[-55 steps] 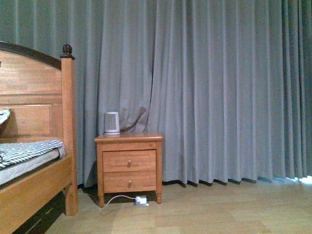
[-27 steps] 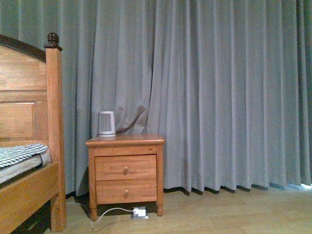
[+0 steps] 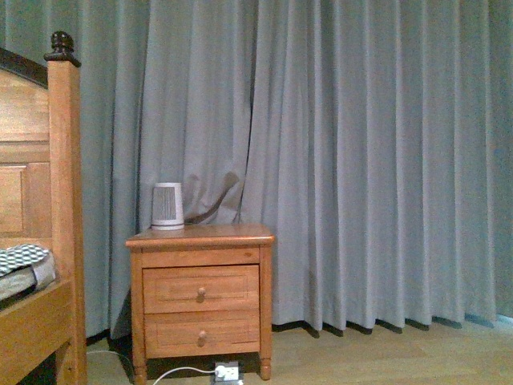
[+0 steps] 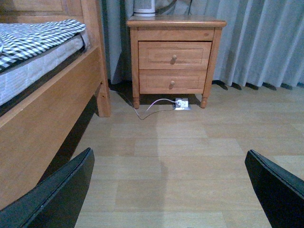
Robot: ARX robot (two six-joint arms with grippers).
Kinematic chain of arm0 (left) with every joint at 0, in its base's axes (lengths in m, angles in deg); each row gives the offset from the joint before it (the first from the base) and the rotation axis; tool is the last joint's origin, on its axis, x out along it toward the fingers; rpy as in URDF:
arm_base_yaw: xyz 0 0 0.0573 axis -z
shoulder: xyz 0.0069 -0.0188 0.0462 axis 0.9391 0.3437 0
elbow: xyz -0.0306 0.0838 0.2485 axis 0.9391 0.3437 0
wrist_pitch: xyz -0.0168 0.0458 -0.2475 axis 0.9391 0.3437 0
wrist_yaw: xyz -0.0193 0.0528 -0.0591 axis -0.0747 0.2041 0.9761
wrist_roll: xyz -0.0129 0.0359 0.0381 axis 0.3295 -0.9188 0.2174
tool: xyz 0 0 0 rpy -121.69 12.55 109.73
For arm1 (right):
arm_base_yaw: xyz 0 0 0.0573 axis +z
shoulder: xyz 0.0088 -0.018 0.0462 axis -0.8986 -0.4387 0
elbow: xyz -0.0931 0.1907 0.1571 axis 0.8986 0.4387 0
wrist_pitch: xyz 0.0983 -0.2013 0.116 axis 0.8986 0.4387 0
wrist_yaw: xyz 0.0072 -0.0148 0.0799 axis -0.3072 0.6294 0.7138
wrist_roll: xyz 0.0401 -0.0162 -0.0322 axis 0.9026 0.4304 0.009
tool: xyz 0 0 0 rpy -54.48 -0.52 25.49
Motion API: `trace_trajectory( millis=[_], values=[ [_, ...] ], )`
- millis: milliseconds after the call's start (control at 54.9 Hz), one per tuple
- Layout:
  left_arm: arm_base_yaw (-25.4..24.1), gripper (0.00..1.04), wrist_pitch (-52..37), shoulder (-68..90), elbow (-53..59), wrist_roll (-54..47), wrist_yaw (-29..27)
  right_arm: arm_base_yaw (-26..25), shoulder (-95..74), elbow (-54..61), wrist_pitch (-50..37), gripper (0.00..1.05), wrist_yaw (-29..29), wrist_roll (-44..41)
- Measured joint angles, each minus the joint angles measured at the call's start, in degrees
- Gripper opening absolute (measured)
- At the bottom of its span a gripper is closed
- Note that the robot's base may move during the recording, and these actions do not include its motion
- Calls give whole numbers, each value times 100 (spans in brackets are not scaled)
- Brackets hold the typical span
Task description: Put away toys
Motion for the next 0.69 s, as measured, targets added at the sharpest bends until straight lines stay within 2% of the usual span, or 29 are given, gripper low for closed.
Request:
trace_trajectory(
  millis=[692],
  values=[
    [0, 99, 0, 2, 0, 0, 0, 0, 0, 0, 0, 10, -2, 0]
  ],
)
